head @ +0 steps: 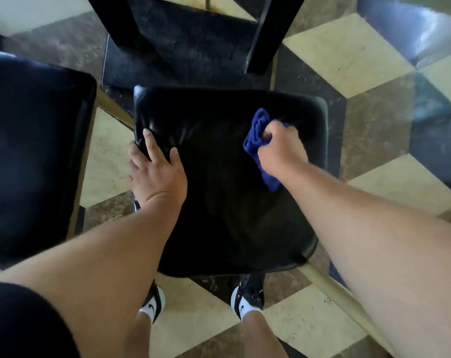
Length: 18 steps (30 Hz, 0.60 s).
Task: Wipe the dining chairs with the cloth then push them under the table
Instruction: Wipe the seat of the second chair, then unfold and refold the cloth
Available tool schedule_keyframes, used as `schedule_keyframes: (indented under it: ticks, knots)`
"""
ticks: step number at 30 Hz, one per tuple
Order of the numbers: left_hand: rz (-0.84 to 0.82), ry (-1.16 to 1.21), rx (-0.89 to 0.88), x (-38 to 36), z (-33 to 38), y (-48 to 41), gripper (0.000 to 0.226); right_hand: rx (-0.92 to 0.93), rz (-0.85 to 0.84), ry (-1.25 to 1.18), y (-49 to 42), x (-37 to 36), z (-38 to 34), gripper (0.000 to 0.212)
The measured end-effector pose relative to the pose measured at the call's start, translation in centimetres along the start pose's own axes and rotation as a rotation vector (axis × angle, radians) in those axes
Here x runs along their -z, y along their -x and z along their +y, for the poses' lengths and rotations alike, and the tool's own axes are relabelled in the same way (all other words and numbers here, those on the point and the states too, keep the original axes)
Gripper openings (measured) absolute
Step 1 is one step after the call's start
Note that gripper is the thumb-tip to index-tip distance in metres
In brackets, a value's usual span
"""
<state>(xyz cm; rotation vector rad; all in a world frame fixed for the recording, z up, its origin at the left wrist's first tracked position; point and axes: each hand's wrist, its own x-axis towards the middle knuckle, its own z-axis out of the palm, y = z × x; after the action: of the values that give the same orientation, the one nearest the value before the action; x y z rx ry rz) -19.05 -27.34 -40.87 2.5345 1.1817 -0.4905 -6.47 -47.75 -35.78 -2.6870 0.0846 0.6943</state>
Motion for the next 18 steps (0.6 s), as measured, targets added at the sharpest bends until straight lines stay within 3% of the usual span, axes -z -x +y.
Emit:
schedule_keyframes:
  ticks: [2,6,8,10,11,16,18]
  knots:
    - [-0.117,-0.052,0.014,2.1,0.6,0.4,0.075,-0.132,-0.155,-0.407,2.4,0.7,-0.5,0.023]
    - [-0.357,0.018,-0.021,8.4,2.3,1.4,0.077,-0.177,-0.249,-0.767,7.6,3.8,-2.6,0.017]
    - [-0.55,0.369,-0.024,12.7,3.6,2.9,0.07,-0.186,-0.28,-0.855,9.9,5.8,-4.4,0.024]
    - [-0.755,0.759,0.087,17.6,4.8,4.9,0.065,-0.209,-0.308,-0.938,12.1,8.1,-6.7,0.03]
    - [-0.79,0.855,0.096,19.8,5.0,5.7,0.06,-0.215,-0.313,-0.973,13.2,9.2,-7.8,0.03]
    - [-0.646,0.851,-0.063,29.0,4.8,8.6,0.002,-0.172,-0.217,-0.975,18.3,15.3,-12.8,0.028]
    - [-0.594,0.863,-0.097,32.6,4.2,9.4,0.011,-0.136,-0.137,-0.912,20.1,17.8,-14.5,0.027]
